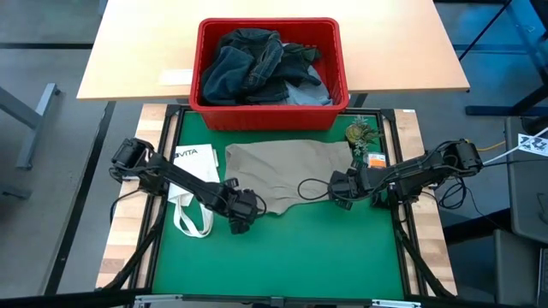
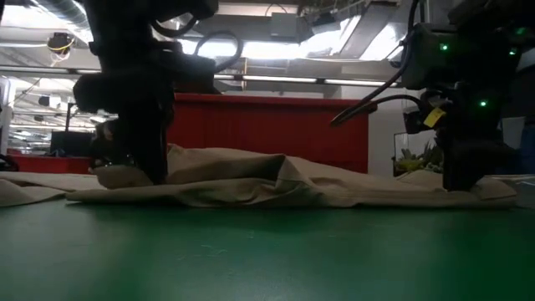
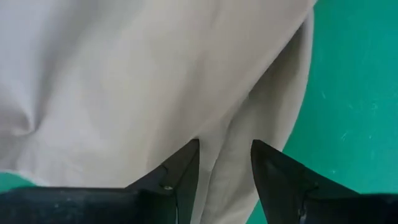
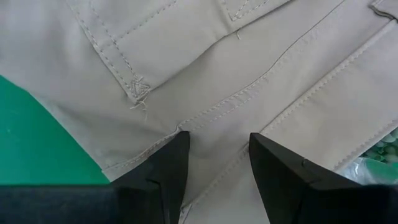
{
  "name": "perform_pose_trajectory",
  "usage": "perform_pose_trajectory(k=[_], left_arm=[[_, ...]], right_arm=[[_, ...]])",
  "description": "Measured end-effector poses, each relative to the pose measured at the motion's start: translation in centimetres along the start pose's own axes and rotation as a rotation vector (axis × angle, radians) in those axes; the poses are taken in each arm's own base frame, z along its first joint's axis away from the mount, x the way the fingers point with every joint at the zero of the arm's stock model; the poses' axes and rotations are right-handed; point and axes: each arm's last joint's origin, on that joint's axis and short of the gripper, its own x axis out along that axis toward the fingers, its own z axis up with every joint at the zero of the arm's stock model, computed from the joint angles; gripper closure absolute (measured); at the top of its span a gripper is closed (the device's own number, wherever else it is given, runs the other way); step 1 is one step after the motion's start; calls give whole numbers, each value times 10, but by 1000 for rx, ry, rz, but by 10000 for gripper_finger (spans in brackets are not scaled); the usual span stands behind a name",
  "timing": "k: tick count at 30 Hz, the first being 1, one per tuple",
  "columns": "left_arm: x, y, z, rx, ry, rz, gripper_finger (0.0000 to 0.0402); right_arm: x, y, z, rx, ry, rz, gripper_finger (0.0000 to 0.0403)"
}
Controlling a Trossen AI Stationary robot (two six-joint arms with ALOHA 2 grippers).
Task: Fold Laundry from Bin
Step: Fold the gray shorts
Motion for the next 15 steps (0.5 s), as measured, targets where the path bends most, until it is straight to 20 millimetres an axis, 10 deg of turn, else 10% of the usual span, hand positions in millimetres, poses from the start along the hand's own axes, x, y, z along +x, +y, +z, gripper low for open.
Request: perform_pose_trajectory(k=[15], left_arm=[[-4, -15, 10, 73, -69, -229, 303]], right_arm=[[0, 0, 0, 1, -1, 2, 231]])
